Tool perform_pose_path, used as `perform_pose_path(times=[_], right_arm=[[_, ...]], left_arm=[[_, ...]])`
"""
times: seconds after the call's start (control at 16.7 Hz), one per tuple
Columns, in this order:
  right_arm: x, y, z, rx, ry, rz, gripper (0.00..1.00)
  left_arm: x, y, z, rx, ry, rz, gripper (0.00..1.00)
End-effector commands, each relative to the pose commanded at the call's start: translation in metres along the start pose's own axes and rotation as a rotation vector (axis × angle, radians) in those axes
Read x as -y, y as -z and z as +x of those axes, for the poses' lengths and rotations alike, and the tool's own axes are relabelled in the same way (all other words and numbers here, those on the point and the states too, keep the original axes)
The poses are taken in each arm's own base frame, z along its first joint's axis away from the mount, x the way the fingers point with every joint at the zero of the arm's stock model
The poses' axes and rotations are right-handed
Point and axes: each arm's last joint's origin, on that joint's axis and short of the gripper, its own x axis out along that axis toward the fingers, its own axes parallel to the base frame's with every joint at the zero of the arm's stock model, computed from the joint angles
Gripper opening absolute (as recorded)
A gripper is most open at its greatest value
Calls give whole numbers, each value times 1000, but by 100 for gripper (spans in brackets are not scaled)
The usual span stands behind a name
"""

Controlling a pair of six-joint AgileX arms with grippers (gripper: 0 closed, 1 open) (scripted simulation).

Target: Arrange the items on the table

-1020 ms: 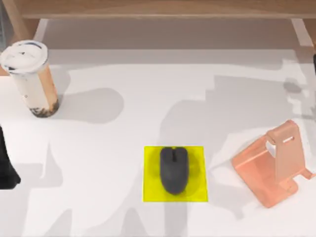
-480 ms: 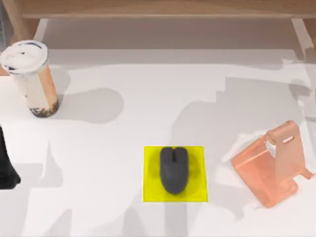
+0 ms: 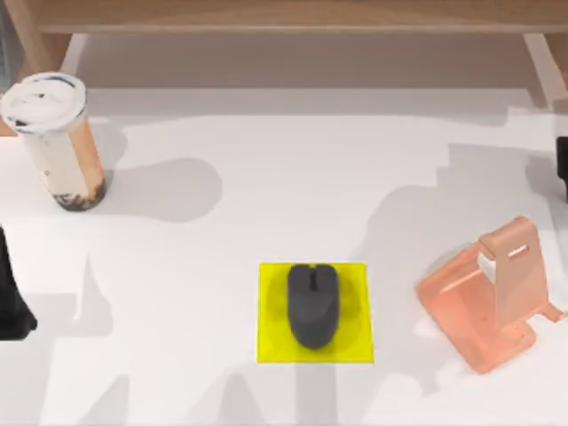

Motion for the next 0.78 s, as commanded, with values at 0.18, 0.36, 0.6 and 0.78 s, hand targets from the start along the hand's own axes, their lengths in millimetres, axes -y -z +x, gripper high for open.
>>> perform_pose_path(times=[0.18,0.36,0.6,0.78], right_arm=[[0,0,0,0,0,0,100],[0,0,0,0,0,0,77],[0,0,0,0,0,0,47],[0,0,0,0,0,0,25]], left_arm=[[0,0,0,0,0,0,100],[0,0,0,0,0,0,100],[0,0,0,0,0,0,100],[0,0,0,0,0,0,100]])
